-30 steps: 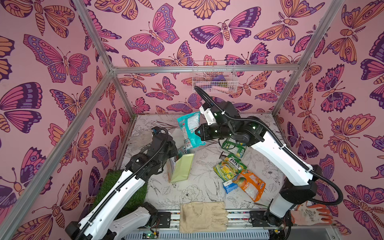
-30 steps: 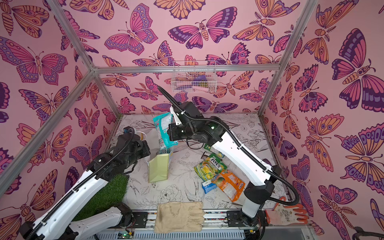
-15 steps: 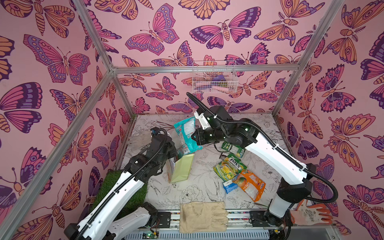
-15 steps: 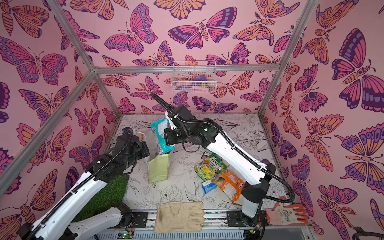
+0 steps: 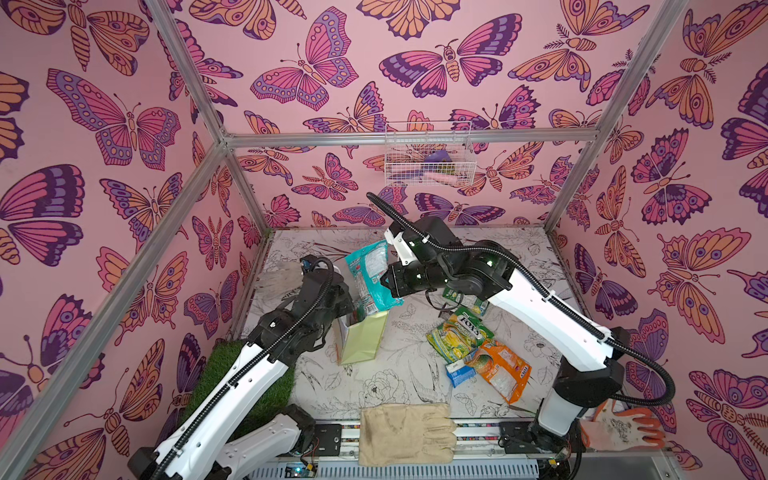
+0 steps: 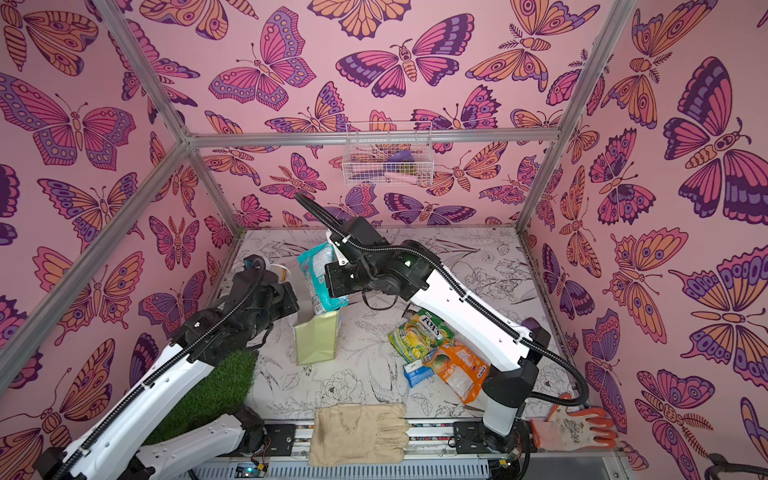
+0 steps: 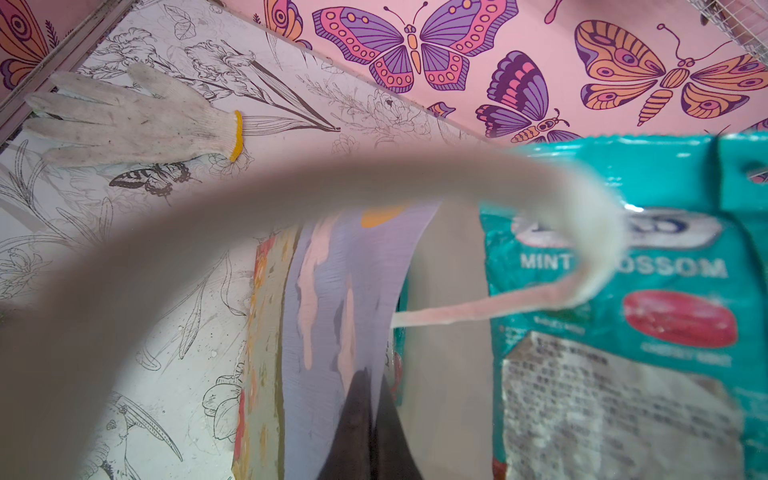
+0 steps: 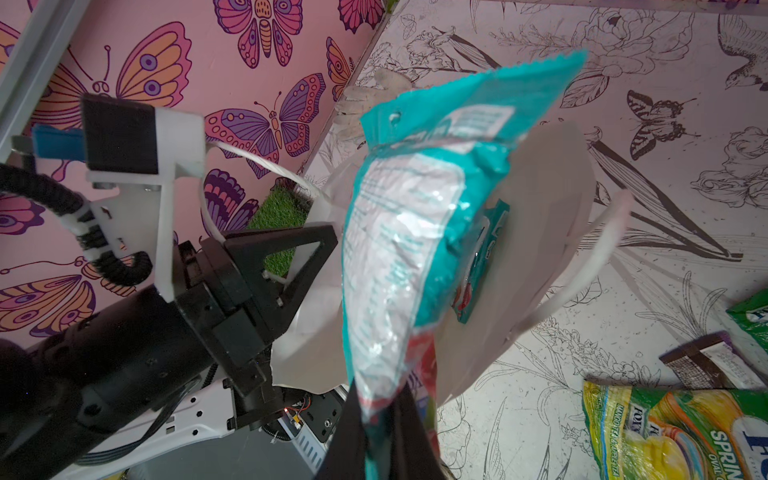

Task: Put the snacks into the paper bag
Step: 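Lower the teal packet into the white bag and open the right gripper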

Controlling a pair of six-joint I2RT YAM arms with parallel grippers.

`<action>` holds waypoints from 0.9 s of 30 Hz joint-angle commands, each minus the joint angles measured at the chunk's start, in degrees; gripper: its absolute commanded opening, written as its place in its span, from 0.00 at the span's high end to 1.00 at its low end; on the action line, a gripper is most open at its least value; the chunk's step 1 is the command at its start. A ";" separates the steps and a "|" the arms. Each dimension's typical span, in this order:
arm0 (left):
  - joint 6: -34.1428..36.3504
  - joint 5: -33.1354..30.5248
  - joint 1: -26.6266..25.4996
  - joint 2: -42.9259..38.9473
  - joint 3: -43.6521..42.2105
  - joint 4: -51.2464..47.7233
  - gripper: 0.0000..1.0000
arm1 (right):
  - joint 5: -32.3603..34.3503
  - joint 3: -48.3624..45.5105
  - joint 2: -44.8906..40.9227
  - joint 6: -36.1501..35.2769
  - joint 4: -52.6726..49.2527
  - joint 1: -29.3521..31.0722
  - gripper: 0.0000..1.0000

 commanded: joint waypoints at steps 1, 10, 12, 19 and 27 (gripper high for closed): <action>-0.42 -1.28 -0.34 -1.18 -0.92 1.04 1.00 | 1.27 0.00 0.98 0.87 -0.77 0.71 1.00; -0.53 -1.53 -0.32 -1.54 -0.59 1.04 1.00 | 1.74 -0.16 2.16 3.46 0.25 0.89 1.00; -0.59 -1.54 -0.34 -1.54 -0.56 1.08 1.00 | 1.41 -0.07 2.48 3.94 0.61 0.84 1.00; -0.85 -1.45 -0.34 -1.26 -0.55 1.26 1.00 | 1.98 -0.07 2.95 4.87 0.67 0.89 1.00; -0.95 -1.54 -0.34 -1.27 -0.56 1.39 1.00 | 3.15 0.12 3.27 6.12 -0.26 1.04 1.00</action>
